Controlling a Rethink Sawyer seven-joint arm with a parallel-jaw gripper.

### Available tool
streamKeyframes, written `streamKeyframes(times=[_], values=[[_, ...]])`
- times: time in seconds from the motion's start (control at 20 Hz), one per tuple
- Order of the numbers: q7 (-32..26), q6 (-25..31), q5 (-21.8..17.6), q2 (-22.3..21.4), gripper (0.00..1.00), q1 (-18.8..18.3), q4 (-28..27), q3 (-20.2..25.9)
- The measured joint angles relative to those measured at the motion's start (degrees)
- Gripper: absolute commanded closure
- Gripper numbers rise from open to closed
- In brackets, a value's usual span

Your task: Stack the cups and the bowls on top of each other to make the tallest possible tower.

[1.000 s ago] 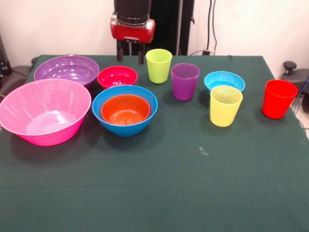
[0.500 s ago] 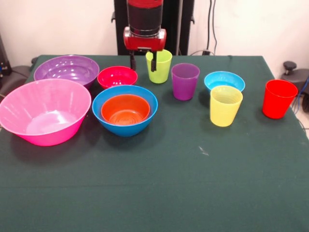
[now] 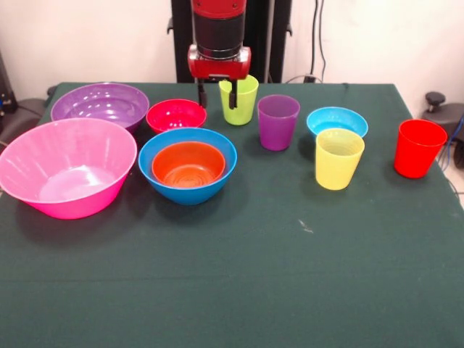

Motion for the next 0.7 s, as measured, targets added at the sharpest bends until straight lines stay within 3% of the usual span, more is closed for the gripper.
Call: streamKeyframes(times=[0.45,0.7], values=[[0.0,0.06,-0.01,-0.15,0.0,-0.72,0.02,0.73],[0.0,3.11,-0.02,-3.79,0.0,-2.83,0.03,2.18]])
